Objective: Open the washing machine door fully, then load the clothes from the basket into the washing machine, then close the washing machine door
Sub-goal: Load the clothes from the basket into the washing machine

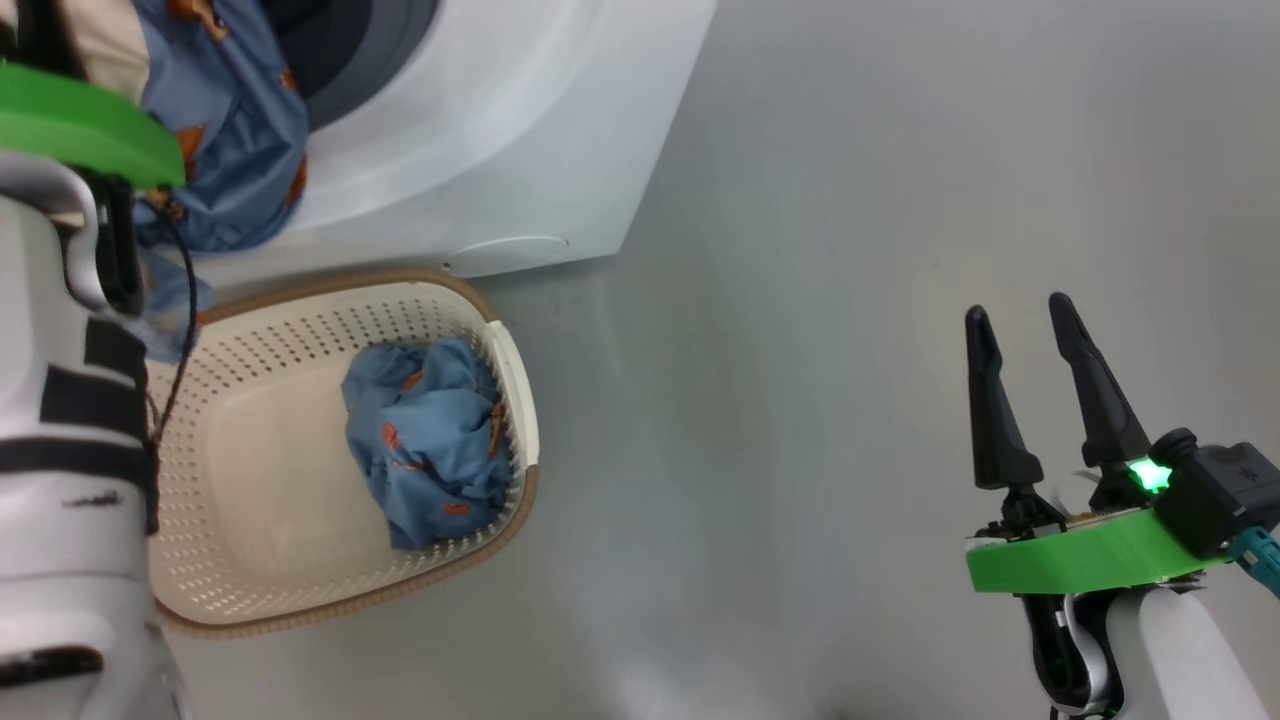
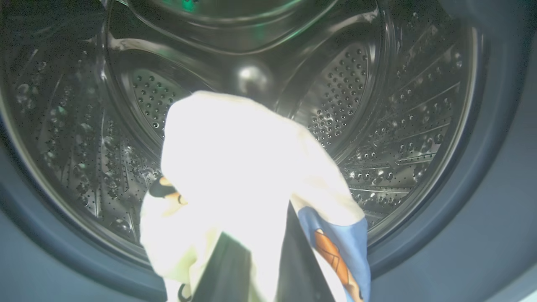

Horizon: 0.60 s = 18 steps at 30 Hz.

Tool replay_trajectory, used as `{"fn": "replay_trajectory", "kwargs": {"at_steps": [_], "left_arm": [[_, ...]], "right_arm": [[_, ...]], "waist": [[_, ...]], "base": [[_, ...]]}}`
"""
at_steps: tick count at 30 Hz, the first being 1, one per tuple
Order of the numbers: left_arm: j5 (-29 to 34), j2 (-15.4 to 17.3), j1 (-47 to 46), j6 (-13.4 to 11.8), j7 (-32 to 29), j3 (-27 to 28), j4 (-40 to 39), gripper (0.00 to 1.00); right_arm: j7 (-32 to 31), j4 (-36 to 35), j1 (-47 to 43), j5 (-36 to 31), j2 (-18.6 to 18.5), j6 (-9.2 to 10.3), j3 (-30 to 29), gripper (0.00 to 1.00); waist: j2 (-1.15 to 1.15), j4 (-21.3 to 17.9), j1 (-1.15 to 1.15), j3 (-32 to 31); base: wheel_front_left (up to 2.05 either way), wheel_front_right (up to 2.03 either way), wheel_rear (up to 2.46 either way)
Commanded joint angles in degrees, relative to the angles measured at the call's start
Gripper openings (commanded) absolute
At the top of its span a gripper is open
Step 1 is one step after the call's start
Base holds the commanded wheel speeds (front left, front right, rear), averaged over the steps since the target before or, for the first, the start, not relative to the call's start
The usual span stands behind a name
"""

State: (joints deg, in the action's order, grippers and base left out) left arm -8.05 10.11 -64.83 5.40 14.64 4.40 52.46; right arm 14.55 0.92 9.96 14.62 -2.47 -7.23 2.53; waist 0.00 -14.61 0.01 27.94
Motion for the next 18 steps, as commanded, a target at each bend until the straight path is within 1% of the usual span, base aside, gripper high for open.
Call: {"fn": "replay_trajectory", "kwargs": {"at_steps": [1,6,12,18], "left_arm": [[0.7,2.4,-1.8,-0.5,0.4,0.3,-0.4,0.00],[2.3,3.8,-7.8,-1.5,0.4,-1.2,5.9,0.00],[2.4,6.1,-13.9,-2.8,0.3,-1.3,12.9,0.00],[2.2,8.1,-19.2,-3.8,0.3,-1.4,16.6,0.00]], "right_arm": [[0.4,-1.3,0.8,0.4,-0.5,-0.25,1.6,1.00],[0.4,-1.3,2.0,1.4,-0.4,-0.25,2.9,1.00],[0.4,-1.4,3.2,2.9,-0.4,-0.25,4.3,1.00],[0.4,-1.5,3.8,4.0,-0.4,-0.25,5.0,1.00]], "waist": [[0.00,-0.9,-0.01,1.1],[0.00,-2.4,-0.01,3.3],[0.00,-4.8,-0.01,5.5],[0.00,-6.5,-0.01,7.3]], "base": [[0.00,0.00,0.00],[0.00,0.00,0.00],[0.00,0.00,0.00],[0.00,0.00,0.00]]}}
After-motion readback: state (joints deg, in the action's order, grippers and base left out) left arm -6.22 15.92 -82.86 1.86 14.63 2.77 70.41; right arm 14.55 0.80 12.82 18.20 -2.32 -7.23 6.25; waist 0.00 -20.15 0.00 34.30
